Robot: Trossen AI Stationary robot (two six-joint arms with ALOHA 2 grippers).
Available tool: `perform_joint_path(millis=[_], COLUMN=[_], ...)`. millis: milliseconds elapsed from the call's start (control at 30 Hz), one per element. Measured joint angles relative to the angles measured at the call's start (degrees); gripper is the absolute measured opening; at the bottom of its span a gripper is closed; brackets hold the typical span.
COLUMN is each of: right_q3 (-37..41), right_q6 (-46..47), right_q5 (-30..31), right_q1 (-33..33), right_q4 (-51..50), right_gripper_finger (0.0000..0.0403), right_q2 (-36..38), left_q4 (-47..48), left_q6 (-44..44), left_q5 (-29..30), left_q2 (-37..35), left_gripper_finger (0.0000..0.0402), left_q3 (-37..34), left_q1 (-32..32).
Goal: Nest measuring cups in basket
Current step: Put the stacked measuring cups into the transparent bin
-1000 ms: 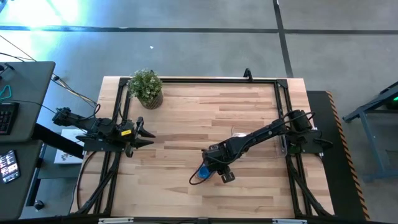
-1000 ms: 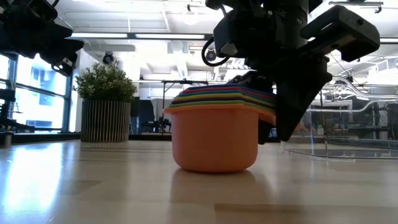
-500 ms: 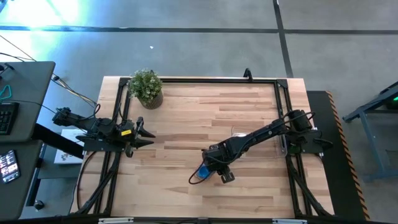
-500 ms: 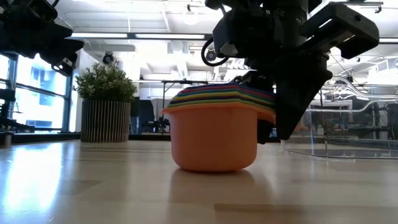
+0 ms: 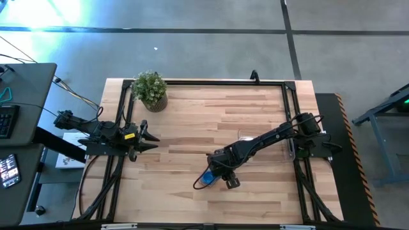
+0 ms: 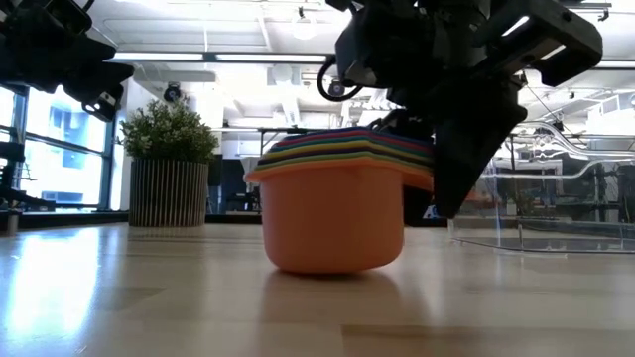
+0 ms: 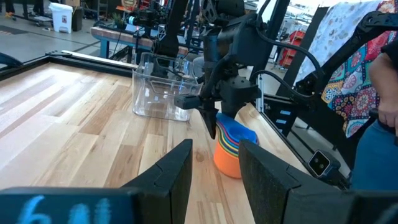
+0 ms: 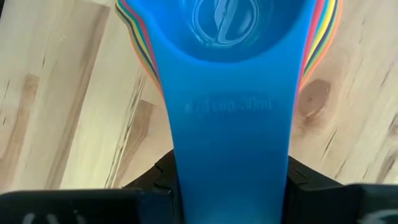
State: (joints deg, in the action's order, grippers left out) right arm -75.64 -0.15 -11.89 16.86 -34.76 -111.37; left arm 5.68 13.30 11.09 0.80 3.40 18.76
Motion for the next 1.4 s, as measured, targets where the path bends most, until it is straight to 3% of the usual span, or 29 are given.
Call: perform_joint_path(millis=[400, 1400], right_q3=[0.0, 0.0], right_q6=[1.7, 10.3], right_q5=[2.7, 2.0], right_q1=[-0.1, -0.5], right_q4=[0.5, 1.9], right_gripper_finger=[0.0124, 0.0122], right_q2=[2.2, 1.9], left_q4=[0.0, 0.0], left_q6=[0.0, 0.0], left_q5=[0.0, 0.0], left_q2=[0.0, 0.0], left_gripper_finger=[0.0122, 0.0122], left_q3=[0.0, 0.0], left_q1=[0.0, 0.0])
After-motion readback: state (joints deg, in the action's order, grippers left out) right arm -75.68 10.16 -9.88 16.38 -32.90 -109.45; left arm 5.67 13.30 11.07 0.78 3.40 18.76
